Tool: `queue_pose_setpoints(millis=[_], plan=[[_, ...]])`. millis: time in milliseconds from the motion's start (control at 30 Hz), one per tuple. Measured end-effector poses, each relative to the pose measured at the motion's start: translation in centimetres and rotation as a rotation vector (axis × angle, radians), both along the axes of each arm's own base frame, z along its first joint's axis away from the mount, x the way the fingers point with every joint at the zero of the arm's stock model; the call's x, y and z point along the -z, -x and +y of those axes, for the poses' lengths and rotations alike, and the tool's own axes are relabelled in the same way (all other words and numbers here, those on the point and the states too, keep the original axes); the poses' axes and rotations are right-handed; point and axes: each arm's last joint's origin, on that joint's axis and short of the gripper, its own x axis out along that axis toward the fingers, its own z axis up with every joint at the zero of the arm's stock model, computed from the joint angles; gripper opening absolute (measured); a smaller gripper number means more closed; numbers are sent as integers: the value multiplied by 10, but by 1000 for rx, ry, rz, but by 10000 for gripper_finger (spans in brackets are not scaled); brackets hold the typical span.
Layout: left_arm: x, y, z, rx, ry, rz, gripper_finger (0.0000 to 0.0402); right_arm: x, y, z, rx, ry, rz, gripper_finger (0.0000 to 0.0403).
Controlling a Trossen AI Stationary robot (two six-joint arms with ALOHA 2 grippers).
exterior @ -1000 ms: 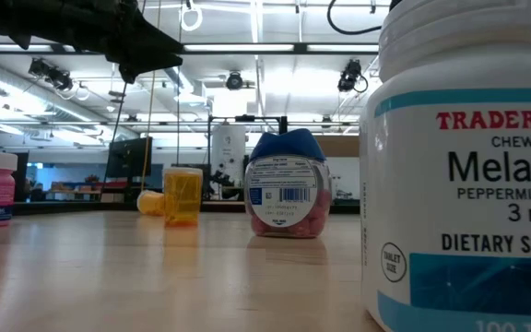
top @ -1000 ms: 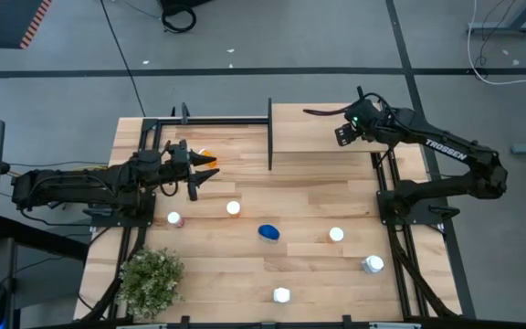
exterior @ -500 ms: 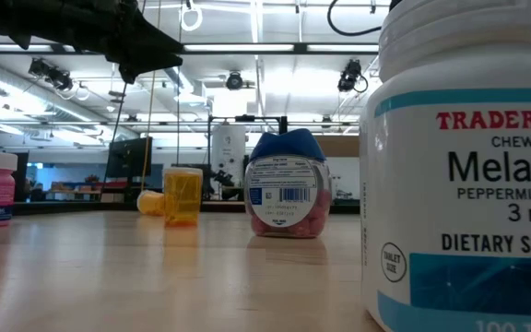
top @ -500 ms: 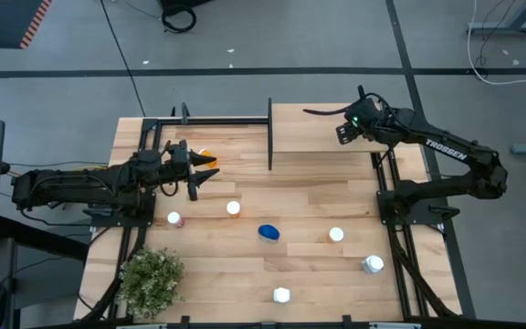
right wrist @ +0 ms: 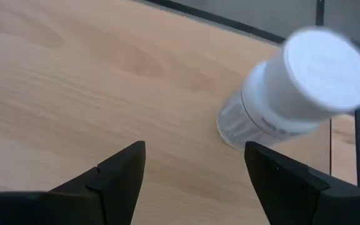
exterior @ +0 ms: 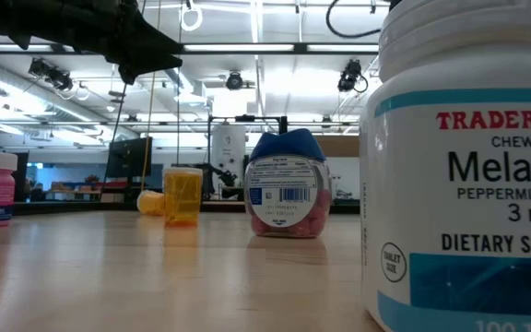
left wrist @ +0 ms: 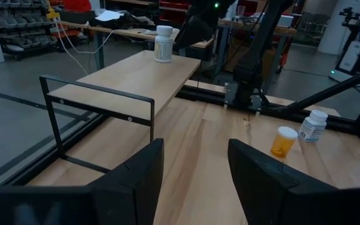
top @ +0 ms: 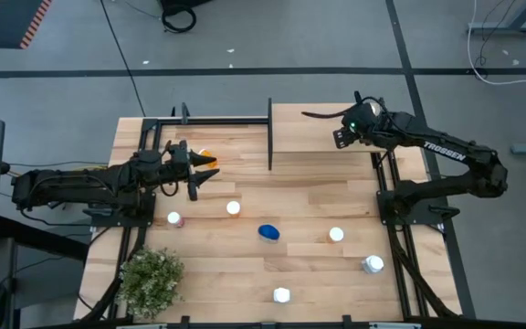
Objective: Pick and place medicine bottles onto shelf by color
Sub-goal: Put the white green pill bottle on the shelf
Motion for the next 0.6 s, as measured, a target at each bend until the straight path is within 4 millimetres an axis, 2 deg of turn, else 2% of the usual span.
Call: queue_pose_setpoints(millis=[233, 600], plan=[[1, 0, 0, -1, 8, 14, 184, 30, -1, -2, 11, 22, 48, 282], [1, 0, 0, -1, 6, 14, 187, 30, -2, -8, 32, 70, 33, 282]])
